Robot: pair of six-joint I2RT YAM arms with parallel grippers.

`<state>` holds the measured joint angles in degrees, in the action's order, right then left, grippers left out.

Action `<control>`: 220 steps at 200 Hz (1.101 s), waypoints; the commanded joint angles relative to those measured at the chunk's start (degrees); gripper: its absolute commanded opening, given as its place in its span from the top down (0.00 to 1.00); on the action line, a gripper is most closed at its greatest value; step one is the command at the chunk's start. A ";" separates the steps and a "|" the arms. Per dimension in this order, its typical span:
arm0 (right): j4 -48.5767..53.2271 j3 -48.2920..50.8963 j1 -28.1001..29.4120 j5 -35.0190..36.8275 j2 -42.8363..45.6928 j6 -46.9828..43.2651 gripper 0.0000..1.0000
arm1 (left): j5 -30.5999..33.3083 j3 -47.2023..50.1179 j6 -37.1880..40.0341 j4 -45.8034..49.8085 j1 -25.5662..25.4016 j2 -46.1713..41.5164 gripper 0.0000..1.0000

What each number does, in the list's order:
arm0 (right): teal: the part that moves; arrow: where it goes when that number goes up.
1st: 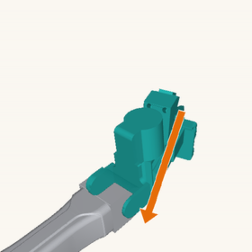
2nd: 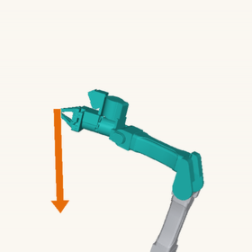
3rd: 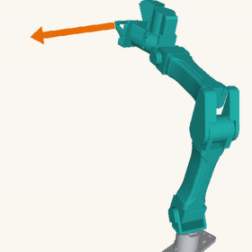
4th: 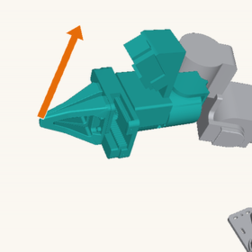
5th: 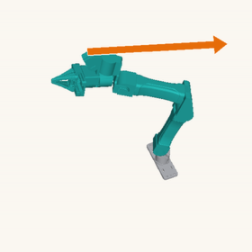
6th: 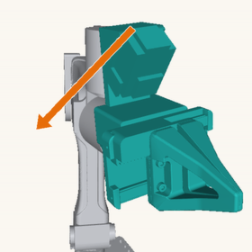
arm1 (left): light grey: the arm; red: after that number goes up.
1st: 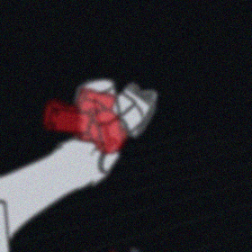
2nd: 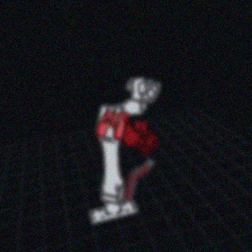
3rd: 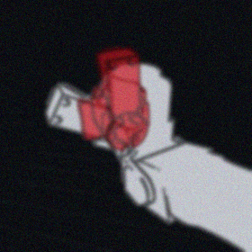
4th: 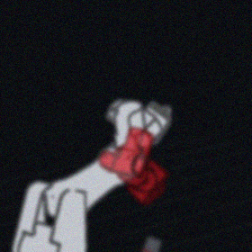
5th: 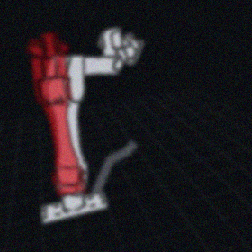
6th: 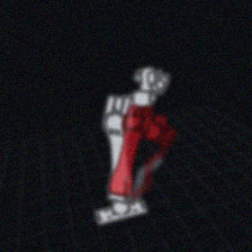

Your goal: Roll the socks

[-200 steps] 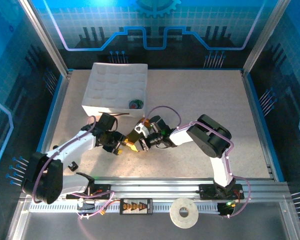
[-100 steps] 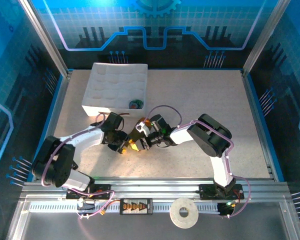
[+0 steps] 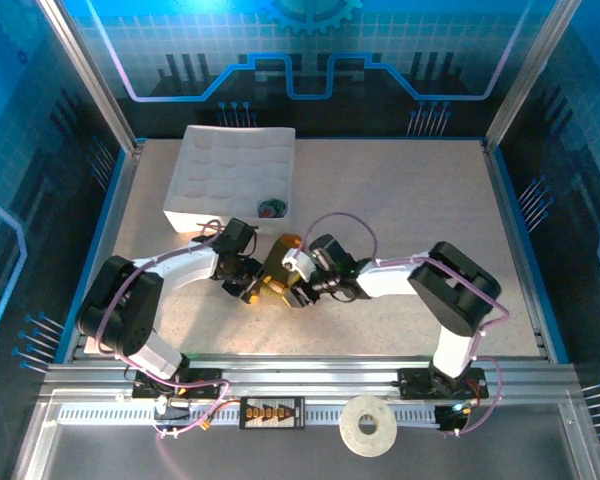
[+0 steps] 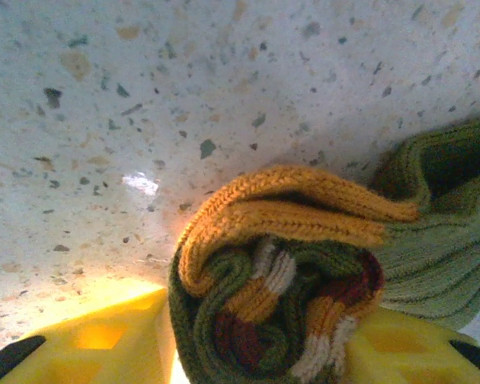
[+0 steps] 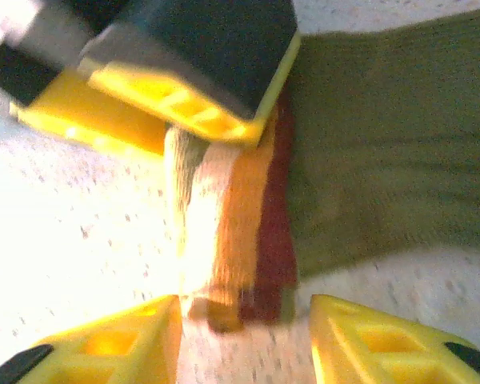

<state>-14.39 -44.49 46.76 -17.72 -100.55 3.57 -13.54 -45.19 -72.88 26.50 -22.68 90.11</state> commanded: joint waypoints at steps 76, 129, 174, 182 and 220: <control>-4.09 -1.17 14.39 30.30 1.50 -24.18 0.49 | 2.64 0.10 1.56 11.15 -0.69 5.07 0.55; 0.60 -5.52 15.47 34.39 -5.47 -25.41 0.61 | 1.96 -1.05 2.19 11.44 -0.57 5.06 0.56; 5.93 -7.39 14.64 34.46 -8.56 -20.55 0.87 | 1.38 -2.32 1.69 12.11 -0.41 -0.21 0.51; 6.57 -6.97 14.33 33.21 -8.52 -19.48 0.92 | 1.36 -2.44 1.30 12.08 -0.39 -1.75 0.48; 9.02 -6.22 12.21 25.79 -8.59 -14.13 0.98 | 0.57 -2.45 -1.26 11.21 1.16 -7.84 0.37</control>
<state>-14.39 -52.29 61.19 13.80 -105.73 -15.99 -11.20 -48.23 -72.71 33.65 -22.13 86.41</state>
